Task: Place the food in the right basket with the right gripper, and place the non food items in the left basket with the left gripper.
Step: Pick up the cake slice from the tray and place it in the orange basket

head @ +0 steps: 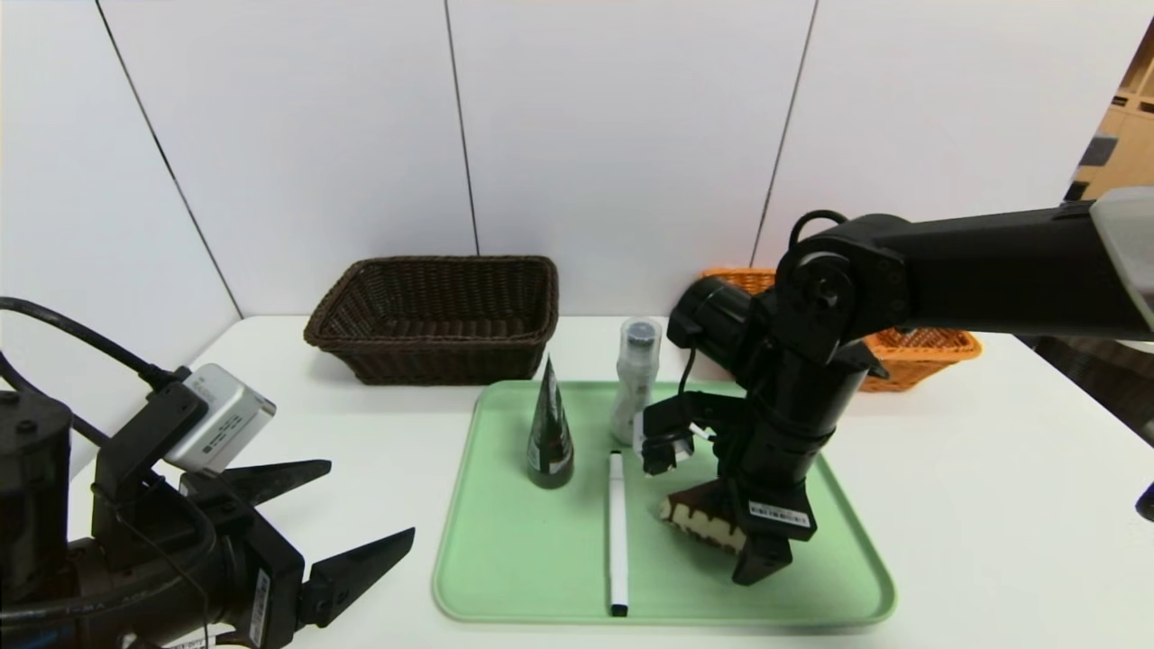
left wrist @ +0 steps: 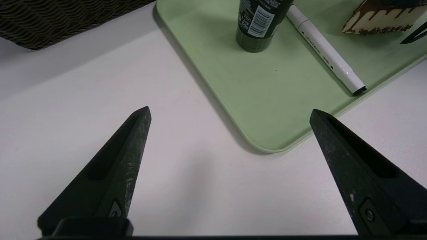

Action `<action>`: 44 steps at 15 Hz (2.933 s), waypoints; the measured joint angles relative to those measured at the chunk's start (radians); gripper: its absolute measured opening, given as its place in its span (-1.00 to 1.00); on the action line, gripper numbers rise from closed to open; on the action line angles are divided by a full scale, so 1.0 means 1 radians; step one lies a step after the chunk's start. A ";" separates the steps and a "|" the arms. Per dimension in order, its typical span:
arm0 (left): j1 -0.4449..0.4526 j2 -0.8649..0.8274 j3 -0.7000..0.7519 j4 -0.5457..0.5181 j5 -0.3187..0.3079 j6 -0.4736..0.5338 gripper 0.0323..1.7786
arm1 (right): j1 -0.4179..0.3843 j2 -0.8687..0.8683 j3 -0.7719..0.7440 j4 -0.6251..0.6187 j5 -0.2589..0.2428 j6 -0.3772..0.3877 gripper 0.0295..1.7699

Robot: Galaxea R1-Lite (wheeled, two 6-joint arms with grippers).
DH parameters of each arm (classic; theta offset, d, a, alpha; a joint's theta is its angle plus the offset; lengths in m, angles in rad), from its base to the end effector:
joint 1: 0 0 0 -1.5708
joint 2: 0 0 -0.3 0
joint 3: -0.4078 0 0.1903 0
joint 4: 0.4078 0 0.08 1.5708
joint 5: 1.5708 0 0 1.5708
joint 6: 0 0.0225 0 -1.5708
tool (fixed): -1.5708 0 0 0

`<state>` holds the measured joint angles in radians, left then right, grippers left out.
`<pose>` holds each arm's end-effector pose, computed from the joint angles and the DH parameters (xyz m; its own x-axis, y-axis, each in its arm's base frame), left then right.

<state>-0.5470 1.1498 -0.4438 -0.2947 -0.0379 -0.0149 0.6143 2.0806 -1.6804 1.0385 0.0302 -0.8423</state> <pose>0.1304 -0.0804 0.1769 0.7626 -0.5088 -0.3995 0.5443 0.8384 -0.0288 0.2858 0.2024 0.1617 0.0902 0.1006 -0.9908 -0.9902 0.1159 -0.0784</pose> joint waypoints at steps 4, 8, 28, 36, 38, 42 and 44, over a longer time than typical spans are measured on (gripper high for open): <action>0.000 0.000 0.002 0.000 -0.001 0.002 0.90 | 0.000 0.002 0.003 -0.011 -0.007 0.008 0.26; 0.000 0.000 0.001 0.000 -0.003 0.003 0.90 | -0.001 -0.002 0.003 -0.014 -0.008 0.004 -0.10; 0.000 -0.004 -0.001 -0.007 -0.002 0.018 0.90 | -0.123 -0.508 0.089 -0.294 -0.099 0.028 -0.10; 0.000 -0.006 0.003 -0.007 -0.001 0.018 0.90 | -0.261 -0.519 0.169 -0.620 -0.098 0.085 -0.10; 0.000 -0.006 0.004 -0.007 -0.001 0.018 0.90 | -0.292 -0.493 0.172 -0.690 -0.098 0.084 -0.10; 0.000 -0.006 0.004 -0.007 -0.004 0.019 0.90 | -0.342 -0.415 0.117 -0.705 -0.094 0.083 -0.10; -0.001 -0.006 0.002 -0.007 -0.004 0.020 0.90 | -0.364 -0.359 0.050 -0.696 -0.094 0.082 -0.10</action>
<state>-0.5479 1.1440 -0.4419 -0.3015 -0.0423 0.0047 0.2500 1.7217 -1.6309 0.3423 -0.0643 -0.7604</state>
